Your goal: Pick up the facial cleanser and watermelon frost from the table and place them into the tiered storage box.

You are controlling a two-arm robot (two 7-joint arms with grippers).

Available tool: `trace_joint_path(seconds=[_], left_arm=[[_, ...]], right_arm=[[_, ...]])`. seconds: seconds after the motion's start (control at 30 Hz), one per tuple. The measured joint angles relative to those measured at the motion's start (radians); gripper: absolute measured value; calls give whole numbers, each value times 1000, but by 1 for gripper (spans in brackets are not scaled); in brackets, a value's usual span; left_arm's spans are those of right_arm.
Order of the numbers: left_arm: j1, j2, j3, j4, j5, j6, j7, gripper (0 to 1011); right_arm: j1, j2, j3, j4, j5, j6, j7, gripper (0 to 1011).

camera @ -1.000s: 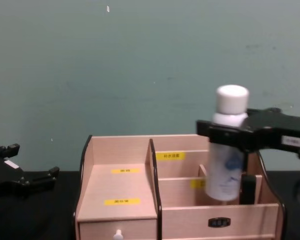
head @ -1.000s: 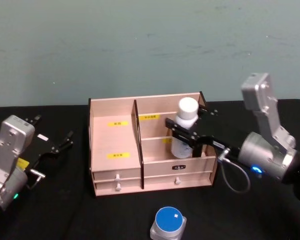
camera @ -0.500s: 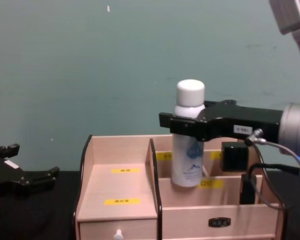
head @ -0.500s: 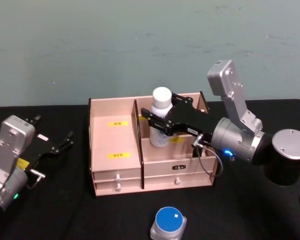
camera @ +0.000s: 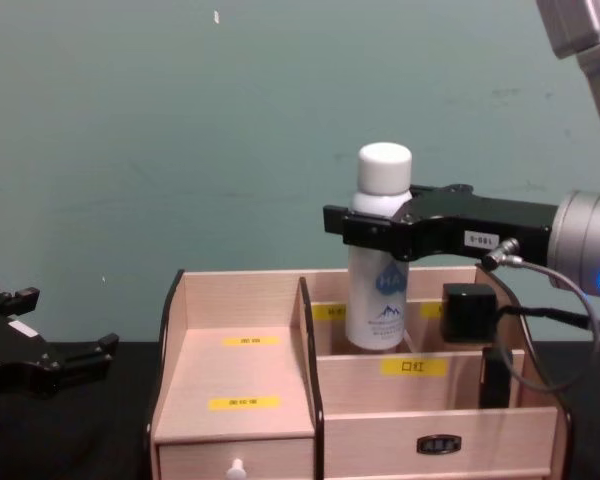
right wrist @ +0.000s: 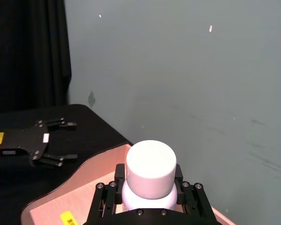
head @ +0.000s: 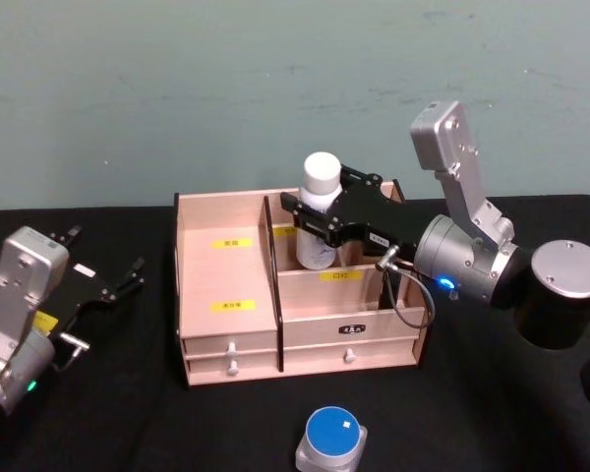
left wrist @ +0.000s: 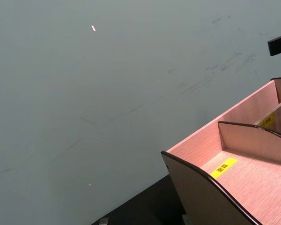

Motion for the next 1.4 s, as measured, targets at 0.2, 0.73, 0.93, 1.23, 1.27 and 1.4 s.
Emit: trace_joint_path(seconds=[0.2, 0.73, 0.93, 1.23, 1.27, 1.4], left_arm=[[0, 0, 0, 0, 0, 0, 0, 1010], [0, 0, 0, 0, 0, 0, 0, 1010], [0, 0, 0, 0, 0, 0, 0, 1010], [0, 0, 0, 0, 0, 0, 0, 1010], [0, 0, 0, 0, 0, 0, 0, 1010], [0, 0, 0, 0, 0, 0, 0, 1010]], right_arm=[[24, -19, 2, 48, 1, -22, 3, 599], [82, -68, -14, 180, -2, -59, 42, 599], [85, -73, -19, 200, -4, -59, 48, 596], [74, -74, -22, 222, -4, -56, 53, 599], [74, -75, -22, 226, -4, -57, 54, 599], [73, -81, -22, 244, 0, -62, 62, 599]])
